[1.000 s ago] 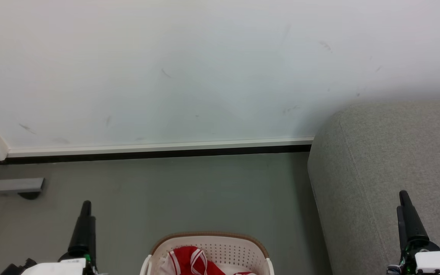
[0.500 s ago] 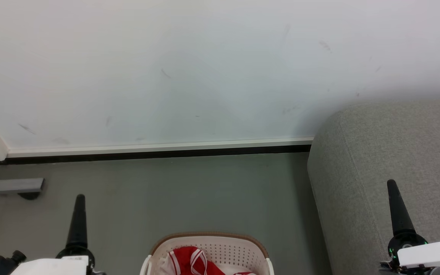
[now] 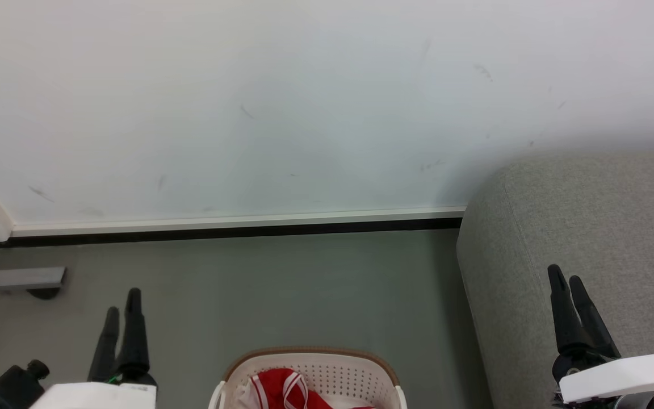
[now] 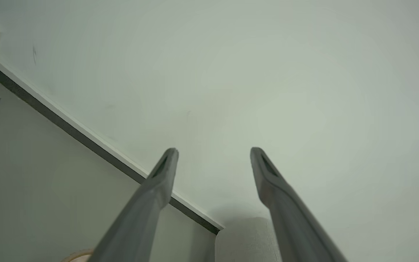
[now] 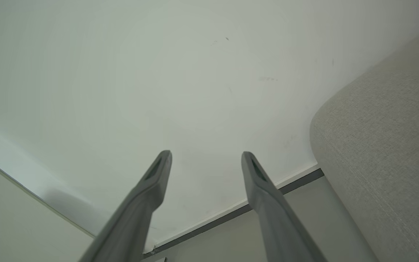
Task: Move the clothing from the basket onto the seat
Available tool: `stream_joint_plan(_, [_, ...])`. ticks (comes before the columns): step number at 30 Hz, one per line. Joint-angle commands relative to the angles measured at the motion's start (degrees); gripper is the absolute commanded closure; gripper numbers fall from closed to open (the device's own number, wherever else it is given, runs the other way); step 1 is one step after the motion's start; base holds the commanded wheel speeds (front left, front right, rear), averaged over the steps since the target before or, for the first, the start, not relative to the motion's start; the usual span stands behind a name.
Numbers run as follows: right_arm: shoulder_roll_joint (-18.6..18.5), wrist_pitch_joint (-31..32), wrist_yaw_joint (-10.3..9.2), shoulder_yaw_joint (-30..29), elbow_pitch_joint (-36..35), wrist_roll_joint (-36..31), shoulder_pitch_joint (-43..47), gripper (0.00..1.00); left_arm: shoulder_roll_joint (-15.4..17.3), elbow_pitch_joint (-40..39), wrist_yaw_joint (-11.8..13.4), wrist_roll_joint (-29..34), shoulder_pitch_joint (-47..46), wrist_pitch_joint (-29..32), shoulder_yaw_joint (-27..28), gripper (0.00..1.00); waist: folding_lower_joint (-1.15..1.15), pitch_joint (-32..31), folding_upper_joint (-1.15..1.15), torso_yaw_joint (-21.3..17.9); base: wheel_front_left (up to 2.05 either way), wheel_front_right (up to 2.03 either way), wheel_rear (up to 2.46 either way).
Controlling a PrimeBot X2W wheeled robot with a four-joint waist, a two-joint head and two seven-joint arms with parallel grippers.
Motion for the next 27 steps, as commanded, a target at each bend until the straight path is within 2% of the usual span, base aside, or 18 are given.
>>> stream_joint_plan(1, [-0.9,-0.6,0.16,0.5,-0.2,-2.2,-1.5,0.0,0.5,-1.1,0.2,3.9,0.1,-0.8,-0.4,0.0,0.0,-0.1,0.0,0.0,0.0,0.0,0.0])
stream_joint_plan(7, [-1.6,-1.5,0.17,1.9,1.3,-8.3,-1.7,0.0,0.5,-0.7,2.2,13.8,0.7,-1.7,-1.8,0.0,0.0,-0.3,0.0,-0.2,0.0,0.0,0.0])
stream_joint_plan(12, [-1.9,-2.4,0.18,3.0,3.2,-13.6,-1.9,0.0,0.6,-0.9,3.6,19.3,1.0,-2.6,-3.0,0.0,0.0,-0.4,0.0,-0.2,0.0,0.0,0.0])
stream_joint_plan(27, [-1.0,-4.4,0.19,3.1,5.4,-23.6,-2.1,0.0,1.4,-1.3,5.0,28.1,1.9,-4.6,-4.4,0.0,0.0,-1.1,0.0,-0.3,0.0,0.0,0.0])
